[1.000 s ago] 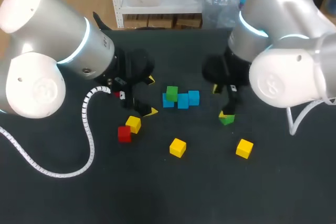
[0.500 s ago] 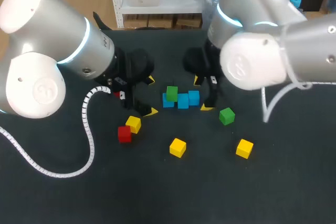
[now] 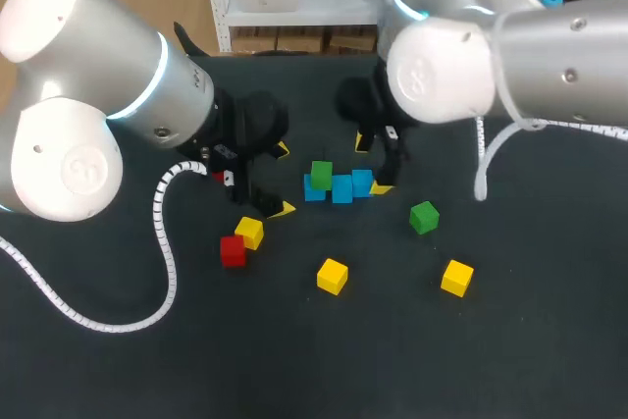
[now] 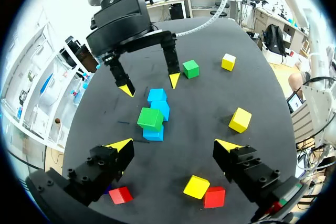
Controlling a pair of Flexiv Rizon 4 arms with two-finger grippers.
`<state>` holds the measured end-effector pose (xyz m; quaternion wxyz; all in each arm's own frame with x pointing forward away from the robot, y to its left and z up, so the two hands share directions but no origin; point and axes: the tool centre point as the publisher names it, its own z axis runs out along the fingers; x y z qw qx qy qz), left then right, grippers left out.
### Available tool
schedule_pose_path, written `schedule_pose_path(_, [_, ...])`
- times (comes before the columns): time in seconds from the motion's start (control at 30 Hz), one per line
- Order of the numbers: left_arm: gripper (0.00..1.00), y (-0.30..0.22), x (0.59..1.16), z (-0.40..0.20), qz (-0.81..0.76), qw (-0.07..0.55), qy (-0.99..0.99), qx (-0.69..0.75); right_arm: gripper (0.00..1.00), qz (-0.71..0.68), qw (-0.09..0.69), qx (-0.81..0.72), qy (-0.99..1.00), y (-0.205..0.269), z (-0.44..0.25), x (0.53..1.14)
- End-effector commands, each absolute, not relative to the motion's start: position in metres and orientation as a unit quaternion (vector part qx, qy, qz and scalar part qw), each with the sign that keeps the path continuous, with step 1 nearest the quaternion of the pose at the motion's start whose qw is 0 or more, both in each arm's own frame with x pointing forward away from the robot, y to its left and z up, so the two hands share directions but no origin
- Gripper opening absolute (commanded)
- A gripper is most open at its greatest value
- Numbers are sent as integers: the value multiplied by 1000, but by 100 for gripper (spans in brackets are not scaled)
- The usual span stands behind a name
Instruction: Place the blue cubes, place green cubes on the blue cubes, place the yellow cubes on the green cubes, then place the red cubes on the yellow cubes, and place purple cube on the red cubes.
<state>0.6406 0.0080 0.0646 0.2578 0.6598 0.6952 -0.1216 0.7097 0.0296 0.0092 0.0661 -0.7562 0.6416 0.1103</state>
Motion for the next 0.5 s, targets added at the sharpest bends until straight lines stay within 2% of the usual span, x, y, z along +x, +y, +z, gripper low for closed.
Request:
schedule_pose_path(0.03, [100, 10, 641, 64, -124, 260, 693, 661, 100, 116, 54, -759, 638, 36, 5, 714])
schedule_pose_path(0.5, [100, 10, 641, 64, -124, 260, 693, 661, 100, 106, 50, -752, 649, 35, -9, 716])
